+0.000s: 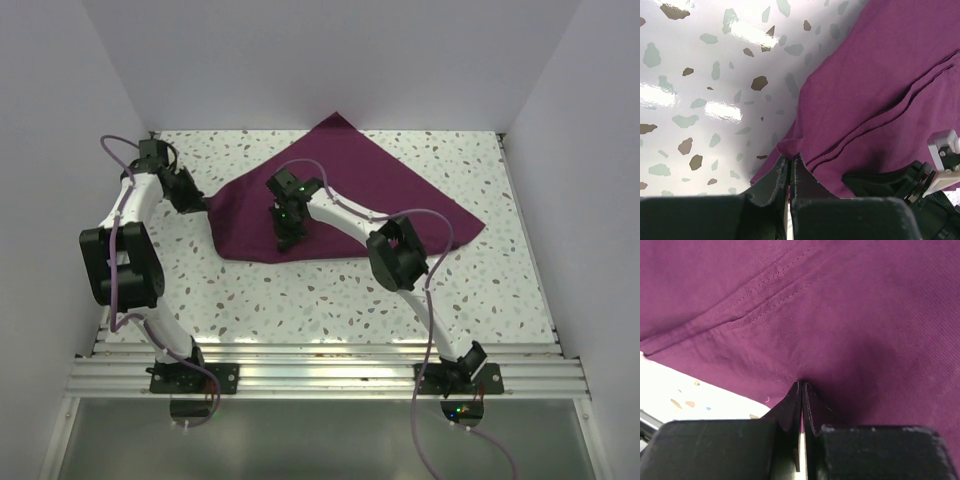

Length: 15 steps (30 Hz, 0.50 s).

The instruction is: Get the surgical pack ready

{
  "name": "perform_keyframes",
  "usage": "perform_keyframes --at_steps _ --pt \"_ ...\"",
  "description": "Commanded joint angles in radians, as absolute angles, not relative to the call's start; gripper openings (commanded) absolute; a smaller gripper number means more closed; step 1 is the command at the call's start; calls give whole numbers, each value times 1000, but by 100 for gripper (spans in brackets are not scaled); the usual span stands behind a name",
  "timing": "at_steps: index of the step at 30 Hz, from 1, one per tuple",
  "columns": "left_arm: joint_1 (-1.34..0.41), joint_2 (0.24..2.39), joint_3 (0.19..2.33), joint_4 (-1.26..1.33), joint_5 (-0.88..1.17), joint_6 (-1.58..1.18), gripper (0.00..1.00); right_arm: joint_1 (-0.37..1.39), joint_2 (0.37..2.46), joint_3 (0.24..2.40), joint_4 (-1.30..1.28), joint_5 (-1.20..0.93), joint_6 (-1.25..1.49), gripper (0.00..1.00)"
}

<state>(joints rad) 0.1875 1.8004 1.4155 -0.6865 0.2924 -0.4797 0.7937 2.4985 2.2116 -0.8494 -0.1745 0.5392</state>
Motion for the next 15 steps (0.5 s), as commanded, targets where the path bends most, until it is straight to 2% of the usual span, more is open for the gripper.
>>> perform_keyframes --at_steps 1,10,15 --pt "186 1773 1447 -693 321 -495 0 819 2525 2236 -851 -172 538 0" --pt "187 1753 1434 -690 331 -505 0 819 2430 2280 -887 -103 486 0" --pt "186 1738 1424 -686 339 -520 0 821 2358 2172 -824 -116 505 0"
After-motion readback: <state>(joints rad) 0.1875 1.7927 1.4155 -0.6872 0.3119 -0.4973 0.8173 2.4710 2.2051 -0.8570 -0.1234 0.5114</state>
